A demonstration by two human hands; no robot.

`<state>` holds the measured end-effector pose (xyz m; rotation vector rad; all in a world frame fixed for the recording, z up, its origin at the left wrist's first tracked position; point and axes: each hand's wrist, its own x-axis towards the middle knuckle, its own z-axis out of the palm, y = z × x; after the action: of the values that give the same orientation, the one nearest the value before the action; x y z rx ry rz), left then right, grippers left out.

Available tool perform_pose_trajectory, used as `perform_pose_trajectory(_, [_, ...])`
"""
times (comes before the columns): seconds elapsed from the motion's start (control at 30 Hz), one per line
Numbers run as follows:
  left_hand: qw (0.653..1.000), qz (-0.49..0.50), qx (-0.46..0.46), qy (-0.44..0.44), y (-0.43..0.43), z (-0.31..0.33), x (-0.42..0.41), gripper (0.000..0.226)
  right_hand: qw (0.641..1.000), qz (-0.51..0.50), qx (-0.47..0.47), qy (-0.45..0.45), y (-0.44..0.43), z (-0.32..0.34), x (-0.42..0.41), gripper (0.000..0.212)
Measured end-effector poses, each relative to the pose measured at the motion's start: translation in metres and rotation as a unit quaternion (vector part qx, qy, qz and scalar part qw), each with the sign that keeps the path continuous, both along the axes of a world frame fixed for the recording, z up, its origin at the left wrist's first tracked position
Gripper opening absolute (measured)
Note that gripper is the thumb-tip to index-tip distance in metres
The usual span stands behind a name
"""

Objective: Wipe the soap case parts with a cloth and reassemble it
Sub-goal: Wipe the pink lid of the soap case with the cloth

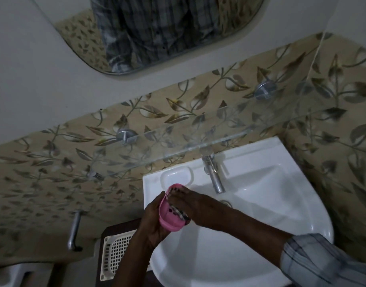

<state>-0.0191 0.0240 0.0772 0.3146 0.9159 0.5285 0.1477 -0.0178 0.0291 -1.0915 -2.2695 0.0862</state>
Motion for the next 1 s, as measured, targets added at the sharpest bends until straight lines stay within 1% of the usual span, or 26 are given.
perform_pose_trajectory(0.07, [0.999, -0.008, 0.020, 0.043, 0.002, 0.000, -0.002, 0.059, 0.998, -0.040, 0.007, -0.045, 0.008, -0.005, 0.002, 0.048])
perform_pose_trajectory(0.13, [0.995, 0.017, 0.065, 0.067, 0.006, 0.001, -0.001, 0.047, 0.989, -0.118, 0.033, -0.086, 0.008, -0.010, -0.004, 0.040])
perform_pose_trajectory(0.2, [0.989, 0.046, 0.115, 0.081, 0.008, -0.002, 0.005, 0.042, 0.976, -0.199, 0.031, -0.085, 0.005, -0.009, -0.017, 0.040])
perform_pose_trajectory(0.27, [0.981, 0.053, 0.151, 0.108, 0.006, -0.003, 0.009, 0.039, 0.971, -0.230, 0.012, -0.062, -0.001, 0.001, -0.027, 0.035])
perform_pose_trajectory(0.33, [0.979, 0.046, 0.148, 0.130, 0.004, -0.005, 0.009, 0.040, 0.978, -0.206, -0.014, -0.010, -0.015, 0.005, -0.030, 0.033])
perform_pose_trajectory(0.4, [0.983, 0.044, 0.126, 0.124, 0.004, -0.004, 0.004, 0.042, 0.990, -0.113, -0.059, 0.068, -0.035, 0.005, -0.029, 0.032])
perform_pose_trajectory(0.43, [0.984, 0.036, 0.120, 0.126, 0.005, -0.004, 0.002, 0.043, 0.991, -0.064, -0.072, 0.089, -0.043, 0.005, -0.027, 0.029])
perform_pose_trajectory(0.47, [0.984, 0.023, 0.114, 0.135, 0.004, -0.005, 0.001, 0.045, 0.994, -0.023, -0.058, 0.085, -0.045, 0.004, -0.022, 0.026])
perform_pose_trajectory(0.53, [0.985, -0.009, 0.094, 0.146, 0.000, -0.004, -0.001, 0.051, 1.000, 0.011, 0.013, 0.016, -0.034, -0.001, -0.007, 0.020])
perform_pose_trajectory(0.57, [0.987, -0.025, 0.080, 0.140, -0.001, -0.004, -0.003, 0.054, 0.999, 0.000, 0.042, -0.030, -0.025, -0.002, 0.002, 0.020])
perform_pose_trajectory(0.6, [0.989, -0.040, 0.066, 0.127, -0.001, -0.004, -0.005, 0.056, 0.995, -0.015, 0.060, -0.074, -0.016, -0.002, 0.011, 0.022])
perform_pose_trajectory(0.67, [0.991, -0.075, 0.032, 0.110, 0.004, 0.002, -0.010, 0.058, 0.986, -0.012, 0.079, -0.147, -0.004, 0.000, 0.024, 0.025])
perform_pose_trajectory(0.73, [0.990, -0.100, -0.003, 0.103, 0.011, 0.008, -0.015, 0.058, 0.981, -0.006, 0.098, -0.170, -0.001, 0.001, 0.026, 0.027])
perform_pose_trajectory(0.8, [0.989, -0.101, 0.003, 0.108, 0.014, 0.010, -0.017, 0.059, 0.986, -0.035, 0.089, -0.135, -0.005, 0.003, 0.018, 0.030])
perform_pose_trajectory(0.83, [0.989, -0.087, 0.022, 0.118, 0.015, 0.009, -0.016, 0.058, 0.993, -0.060, 0.055, -0.087, -0.010, 0.007, 0.010, 0.029])
perform_pose_trajectory(0.87, [0.988, -0.065, 0.049, 0.130, 0.014, 0.007, -0.013, 0.056, 0.996, -0.088, 0.000, -0.028, -0.017, 0.012, 0.000, 0.028])
perform_pose_trajectory(0.9, [0.985, -0.045, 0.080, 0.148, 0.012, 0.005, -0.009, 0.053, 0.991, -0.112, -0.065, 0.029, -0.025, 0.017, -0.010, 0.029])
perform_pose_trajectory(0.97, [0.967, -0.014, 0.160, 0.199, 0.005, 0.001, 0.004, 0.046, 0.966, -0.134, -0.181, 0.125, -0.037, 0.027, -0.028, 0.038])
perform_pose_trajectory(1.0, [0.952, -0.008, 0.205, 0.228, 0.001, -0.001, 0.010, 0.042, 0.942, -0.141, -0.236, 0.191, -0.040, 0.030, -0.035, 0.038])
